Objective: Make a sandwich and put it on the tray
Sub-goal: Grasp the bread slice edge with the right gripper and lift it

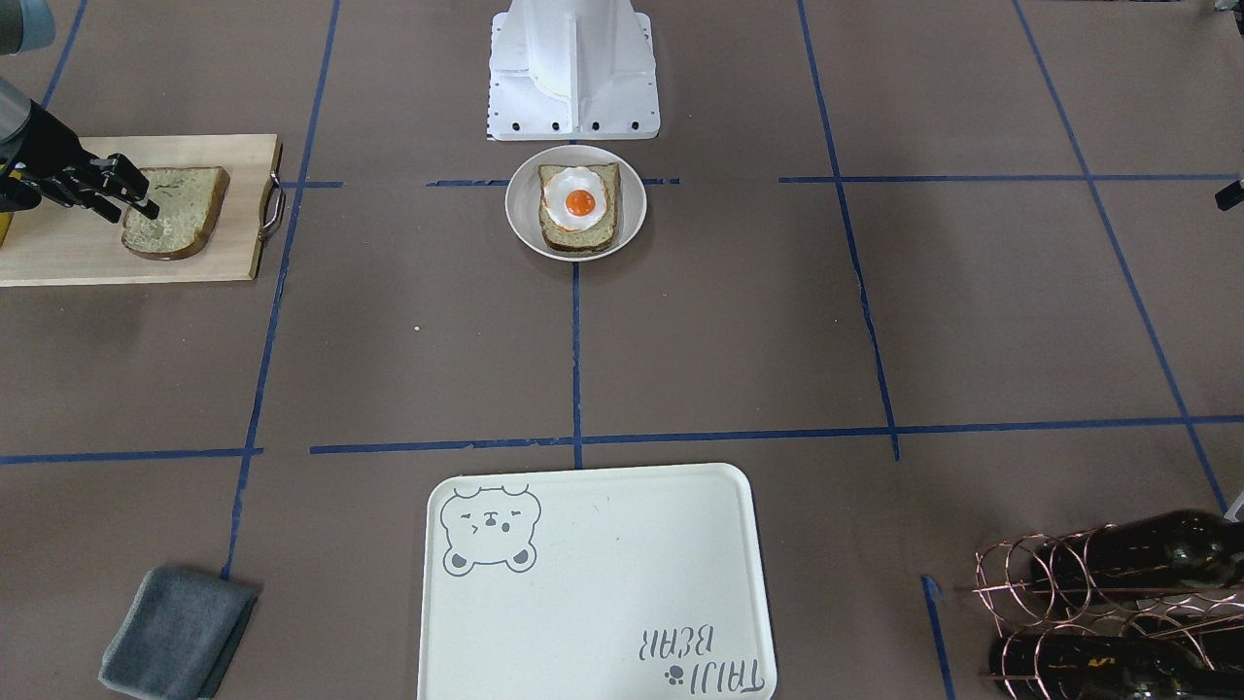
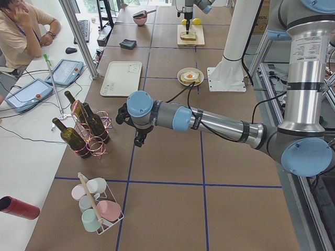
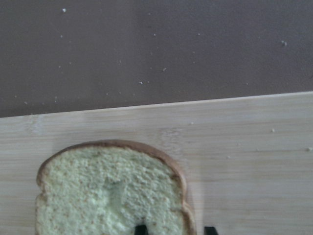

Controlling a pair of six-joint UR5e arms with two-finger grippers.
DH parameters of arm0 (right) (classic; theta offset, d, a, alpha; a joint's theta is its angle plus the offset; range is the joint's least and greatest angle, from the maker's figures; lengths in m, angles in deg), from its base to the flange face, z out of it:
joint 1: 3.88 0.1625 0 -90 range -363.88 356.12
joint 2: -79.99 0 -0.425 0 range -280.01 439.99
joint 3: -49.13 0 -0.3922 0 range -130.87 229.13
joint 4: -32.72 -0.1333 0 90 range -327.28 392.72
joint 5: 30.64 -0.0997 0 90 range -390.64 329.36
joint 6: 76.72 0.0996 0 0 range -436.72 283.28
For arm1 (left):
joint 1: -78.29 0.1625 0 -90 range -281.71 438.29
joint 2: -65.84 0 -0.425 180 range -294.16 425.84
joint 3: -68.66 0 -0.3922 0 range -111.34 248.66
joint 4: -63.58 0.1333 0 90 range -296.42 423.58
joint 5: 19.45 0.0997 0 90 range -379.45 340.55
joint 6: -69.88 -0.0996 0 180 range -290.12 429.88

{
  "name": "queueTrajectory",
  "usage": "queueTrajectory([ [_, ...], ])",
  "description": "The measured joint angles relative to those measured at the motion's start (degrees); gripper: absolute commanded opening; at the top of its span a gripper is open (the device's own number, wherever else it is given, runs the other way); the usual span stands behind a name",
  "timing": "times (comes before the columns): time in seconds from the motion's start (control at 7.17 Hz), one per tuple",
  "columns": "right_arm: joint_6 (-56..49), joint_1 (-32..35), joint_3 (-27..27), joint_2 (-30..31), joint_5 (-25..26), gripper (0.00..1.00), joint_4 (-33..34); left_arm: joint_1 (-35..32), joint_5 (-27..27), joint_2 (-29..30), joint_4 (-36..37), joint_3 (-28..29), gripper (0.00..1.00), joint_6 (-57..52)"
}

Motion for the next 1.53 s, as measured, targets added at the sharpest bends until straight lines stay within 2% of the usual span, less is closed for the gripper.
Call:
queueTrajectory([
  [0.98, 0.0, 0.0, -2.1, 0.3, -0.1, 0.0, -0.1, 0.1, 0.0, -0.1, 0.0, 0.7, 1.0, 0.0],
  [1.26, 0.7, 0.1, -4.9, 0.1, -0.6, 0.0, -0.3, 0.1, 0.0, -0.2, 0.0, 0.6, 1.0, 0.0],
  [1.53, 8.0, 0.0, -8.5, -3.6, -1.1, 0.0, -1.3, 0.1, 0.0, -0.2, 0.0, 0.5, 1.0, 0.0],
])
